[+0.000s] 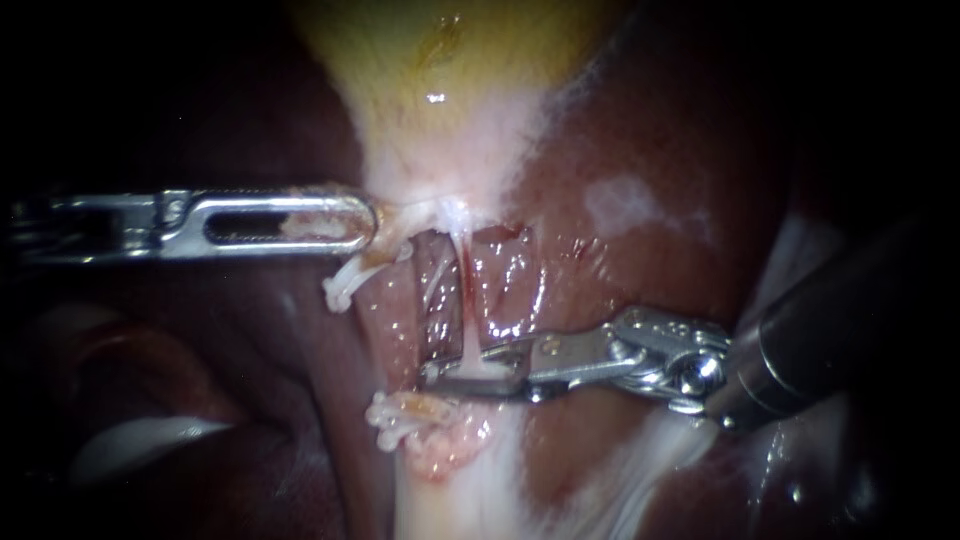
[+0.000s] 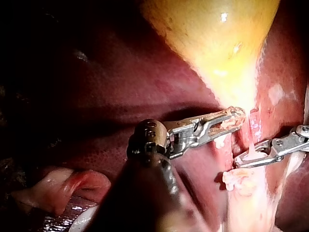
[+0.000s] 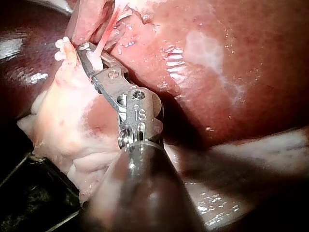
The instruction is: Going back first clip right tube
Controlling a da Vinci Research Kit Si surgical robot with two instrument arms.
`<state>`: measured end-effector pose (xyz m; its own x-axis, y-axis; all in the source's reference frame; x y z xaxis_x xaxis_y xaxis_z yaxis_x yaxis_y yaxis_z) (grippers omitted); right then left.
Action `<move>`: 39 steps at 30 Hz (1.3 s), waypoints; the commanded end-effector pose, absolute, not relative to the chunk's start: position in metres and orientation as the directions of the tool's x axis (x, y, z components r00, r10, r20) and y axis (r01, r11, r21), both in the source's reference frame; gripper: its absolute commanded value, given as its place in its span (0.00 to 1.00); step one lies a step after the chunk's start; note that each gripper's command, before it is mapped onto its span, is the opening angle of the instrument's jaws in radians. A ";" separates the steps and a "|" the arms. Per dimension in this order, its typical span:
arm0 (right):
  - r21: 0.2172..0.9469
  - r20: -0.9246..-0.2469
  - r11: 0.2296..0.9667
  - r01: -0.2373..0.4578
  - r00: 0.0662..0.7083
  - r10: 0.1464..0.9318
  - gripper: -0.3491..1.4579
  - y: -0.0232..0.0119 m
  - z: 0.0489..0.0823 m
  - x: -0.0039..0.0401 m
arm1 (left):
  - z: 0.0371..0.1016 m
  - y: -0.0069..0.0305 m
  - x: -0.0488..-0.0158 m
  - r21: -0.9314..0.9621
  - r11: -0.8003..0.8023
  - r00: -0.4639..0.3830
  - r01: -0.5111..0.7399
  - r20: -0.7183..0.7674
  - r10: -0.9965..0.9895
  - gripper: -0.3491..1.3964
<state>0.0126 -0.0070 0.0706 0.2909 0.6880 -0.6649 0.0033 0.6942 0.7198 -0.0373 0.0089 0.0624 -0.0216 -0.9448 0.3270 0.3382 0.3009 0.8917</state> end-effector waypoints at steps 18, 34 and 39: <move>0.555 -0.811 0.829 0.069 0.267 0.521 0.47 -0.0063 0.0682 0.0114 | 0.0626 0.0087 -0.0373 0.891 0.302 -0.022 0.339 0.329 -0.944 0.00; 0.480 -0.857 0.871 0.101 0.264 0.442 0.47 -0.0042 0.0657 0.0054 | 0.0629 0.0087 -0.0372 0.890 0.304 -0.021 0.339 0.330 -0.944 0.00; 0.463 -0.866 0.880 0.104 0.264 0.424 0.47 -0.0038 0.0649 0.0043 | 0.0630 0.0086 -0.0372 0.890 0.304 -0.021 0.339 0.331 -0.944 0.00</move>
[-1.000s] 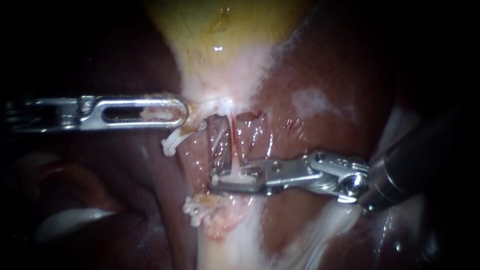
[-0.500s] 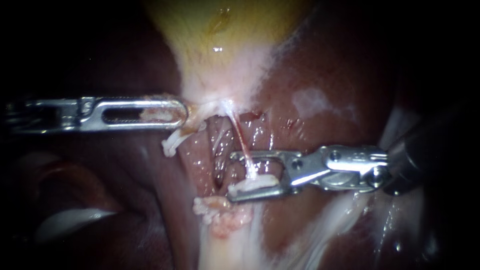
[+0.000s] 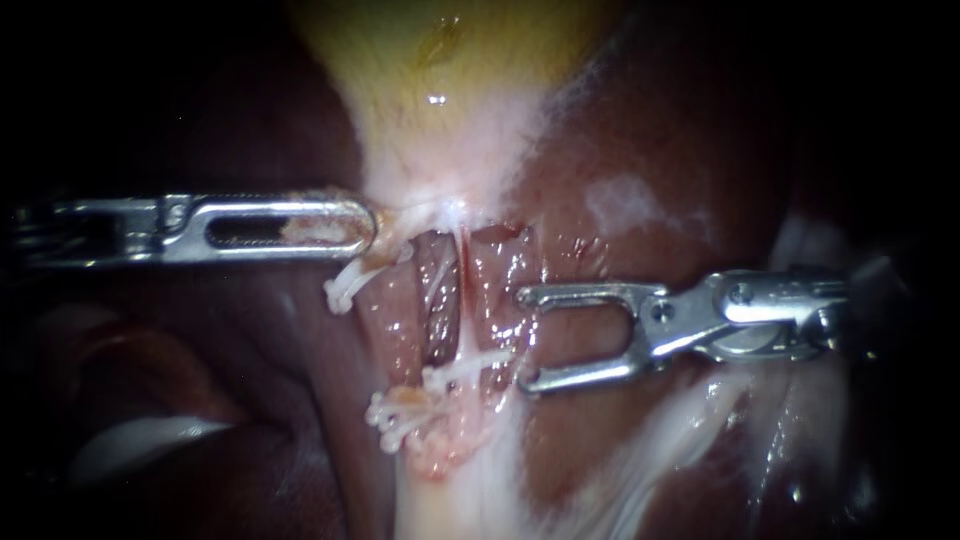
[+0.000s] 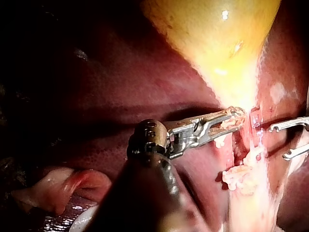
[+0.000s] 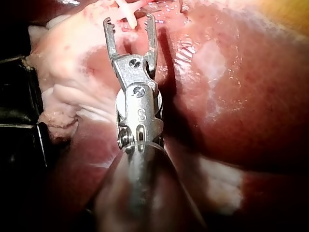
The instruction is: Going back first clip right tube
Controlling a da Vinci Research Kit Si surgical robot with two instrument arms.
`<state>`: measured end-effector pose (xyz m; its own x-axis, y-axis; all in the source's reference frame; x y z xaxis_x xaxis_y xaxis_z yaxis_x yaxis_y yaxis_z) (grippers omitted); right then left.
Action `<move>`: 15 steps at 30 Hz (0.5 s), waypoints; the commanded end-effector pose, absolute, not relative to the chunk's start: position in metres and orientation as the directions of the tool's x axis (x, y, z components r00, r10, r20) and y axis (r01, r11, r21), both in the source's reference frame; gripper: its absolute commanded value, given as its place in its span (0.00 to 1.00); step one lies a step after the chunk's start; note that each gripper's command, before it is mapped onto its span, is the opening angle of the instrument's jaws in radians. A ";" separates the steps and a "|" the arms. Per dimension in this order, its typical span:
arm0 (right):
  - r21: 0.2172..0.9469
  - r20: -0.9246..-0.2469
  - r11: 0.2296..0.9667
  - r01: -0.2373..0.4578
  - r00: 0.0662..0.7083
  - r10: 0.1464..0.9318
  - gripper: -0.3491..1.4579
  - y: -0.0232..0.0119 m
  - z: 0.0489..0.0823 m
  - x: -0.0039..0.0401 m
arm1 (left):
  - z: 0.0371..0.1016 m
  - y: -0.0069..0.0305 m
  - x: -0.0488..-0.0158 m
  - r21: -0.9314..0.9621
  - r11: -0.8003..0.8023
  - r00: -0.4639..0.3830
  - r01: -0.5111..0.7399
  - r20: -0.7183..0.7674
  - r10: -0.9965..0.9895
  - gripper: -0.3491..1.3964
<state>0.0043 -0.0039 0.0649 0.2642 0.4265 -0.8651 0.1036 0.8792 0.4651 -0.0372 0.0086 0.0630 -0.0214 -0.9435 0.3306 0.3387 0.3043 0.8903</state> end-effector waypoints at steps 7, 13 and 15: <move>0.432 -0.881 0.896 0.106 0.265 0.393 0.47 -0.0025 0.0629 0.0019 | 0.0630 0.0086 -0.0372 0.890 0.304 -0.021 0.339 0.331 -0.944 0.00; 0.408 -0.889 0.908 0.100 0.269 0.370 0.47 -0.0015 0.0615 0.0000 | 0.0631 0.0086 -0.0374 0.890 0.305 -0.022 0.339 0.331 -0.943 0.00; 0.409 -0.889 0.907 0.101 0.268 0.371 0.47 -0.0014 0.0613 -0.0002 | 0.0633 0.0085 -0.0376 0.889 0.305 -0.022 0.340 0.332 -0.943 0.00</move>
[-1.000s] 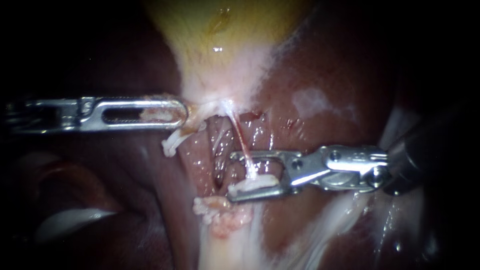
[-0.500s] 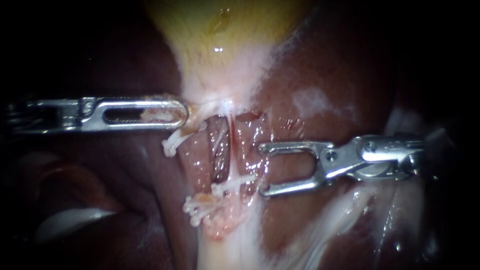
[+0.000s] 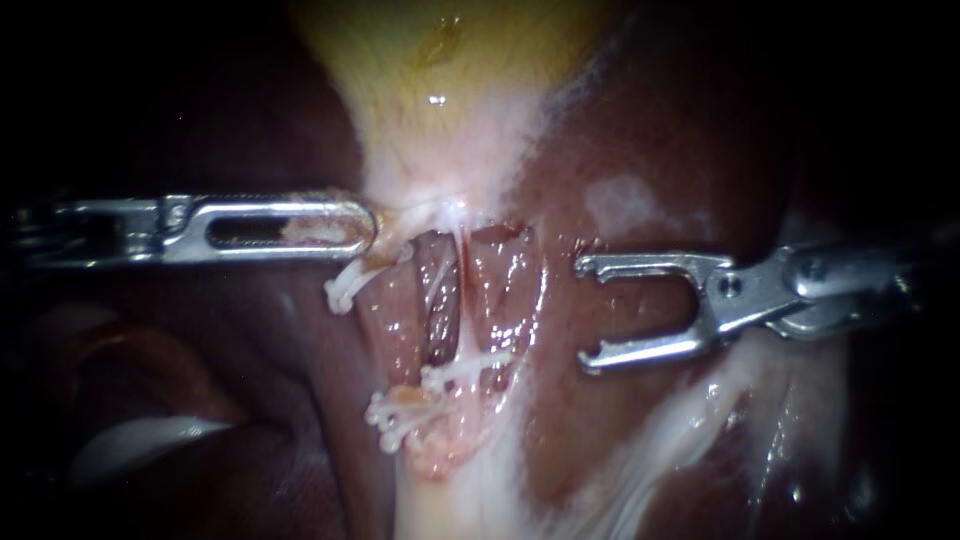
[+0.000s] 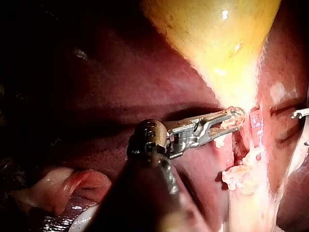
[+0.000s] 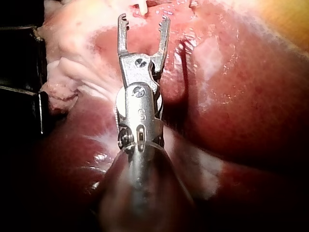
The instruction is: Going back first clip right tube
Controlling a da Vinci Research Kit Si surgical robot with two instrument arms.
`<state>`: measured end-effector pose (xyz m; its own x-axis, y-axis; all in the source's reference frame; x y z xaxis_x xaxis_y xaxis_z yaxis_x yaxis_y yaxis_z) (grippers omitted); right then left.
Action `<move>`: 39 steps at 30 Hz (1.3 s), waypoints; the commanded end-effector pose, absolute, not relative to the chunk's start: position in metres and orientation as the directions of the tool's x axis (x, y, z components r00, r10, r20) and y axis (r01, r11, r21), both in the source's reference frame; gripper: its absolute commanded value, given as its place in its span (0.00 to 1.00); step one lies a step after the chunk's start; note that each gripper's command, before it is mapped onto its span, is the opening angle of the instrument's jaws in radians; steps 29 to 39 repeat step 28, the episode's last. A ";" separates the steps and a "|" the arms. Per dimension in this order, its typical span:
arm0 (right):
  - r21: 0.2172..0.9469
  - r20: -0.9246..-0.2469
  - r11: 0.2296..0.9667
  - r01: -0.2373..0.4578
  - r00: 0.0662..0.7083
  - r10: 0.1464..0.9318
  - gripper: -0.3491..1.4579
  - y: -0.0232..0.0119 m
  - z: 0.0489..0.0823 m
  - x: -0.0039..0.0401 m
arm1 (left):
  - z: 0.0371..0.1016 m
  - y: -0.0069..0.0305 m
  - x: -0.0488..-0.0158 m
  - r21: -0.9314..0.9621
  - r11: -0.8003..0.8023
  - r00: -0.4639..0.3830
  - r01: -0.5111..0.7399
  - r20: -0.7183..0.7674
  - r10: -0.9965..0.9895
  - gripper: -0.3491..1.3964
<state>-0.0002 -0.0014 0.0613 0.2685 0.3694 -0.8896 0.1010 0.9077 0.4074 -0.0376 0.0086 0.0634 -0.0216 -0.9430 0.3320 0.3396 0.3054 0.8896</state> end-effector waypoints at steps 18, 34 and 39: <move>0.409 -0.889 0.907 0.101 0.268 0.371 0.47 -0.0015 0.0613 -0.0002 | 0.0690 0.0086 -0.0419 0.875 0.319 -0.006 0.365 0.344 -0.939 0.00; 0.409 -0.889 0.907 0.102 0.268 0.371 0.47 -0.0016 0.0612 -0.0002 | 0.0692 0.0085 -0.0423 0.875 0.320 -0.002 0.364 0.344 -0.939 0.00; 0.409 -0.889 0.907 0.102 0.268 0.371 0.47 -0.0016 0.0612 -0.0002 | 0.0692 0.0085 -0.0423 0.875 0.320 -0.002 0.364 0.344 -0.939 0.00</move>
